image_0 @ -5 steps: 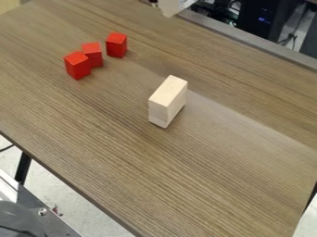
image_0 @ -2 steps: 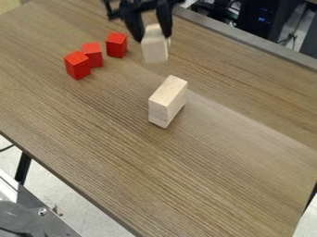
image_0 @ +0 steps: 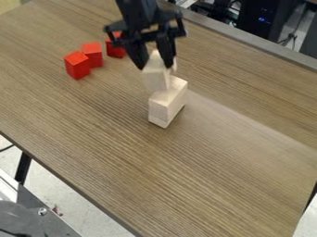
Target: Put the arch on top of the block
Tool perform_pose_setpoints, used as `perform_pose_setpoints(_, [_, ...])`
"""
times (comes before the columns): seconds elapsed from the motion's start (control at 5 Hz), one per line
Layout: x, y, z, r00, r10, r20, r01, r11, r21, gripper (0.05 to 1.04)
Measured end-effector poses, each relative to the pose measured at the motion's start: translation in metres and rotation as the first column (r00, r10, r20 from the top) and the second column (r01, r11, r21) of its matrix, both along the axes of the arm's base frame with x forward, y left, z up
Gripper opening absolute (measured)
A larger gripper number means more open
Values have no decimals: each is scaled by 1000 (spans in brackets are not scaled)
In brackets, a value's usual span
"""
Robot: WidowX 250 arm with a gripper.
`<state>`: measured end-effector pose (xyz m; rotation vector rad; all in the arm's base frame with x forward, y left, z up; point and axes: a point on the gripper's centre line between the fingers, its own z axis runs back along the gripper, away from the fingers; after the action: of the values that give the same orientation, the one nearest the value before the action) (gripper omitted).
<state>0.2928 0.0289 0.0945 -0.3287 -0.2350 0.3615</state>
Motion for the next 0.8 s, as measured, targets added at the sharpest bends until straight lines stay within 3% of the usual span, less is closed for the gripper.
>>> perform_pose_setpoints(0.2, [-3, -10, -2, 989, -144, 40, 144, 990, -2, 532])
perform_pose_setpoints(0.4, [-5, -19, -3, 972, -222, 73, 221, 975, 27, 532])
perform_pose_setpoints(0.8, [-8, -21, -4, 966, -245, 85, 241, 969, 59, 532])
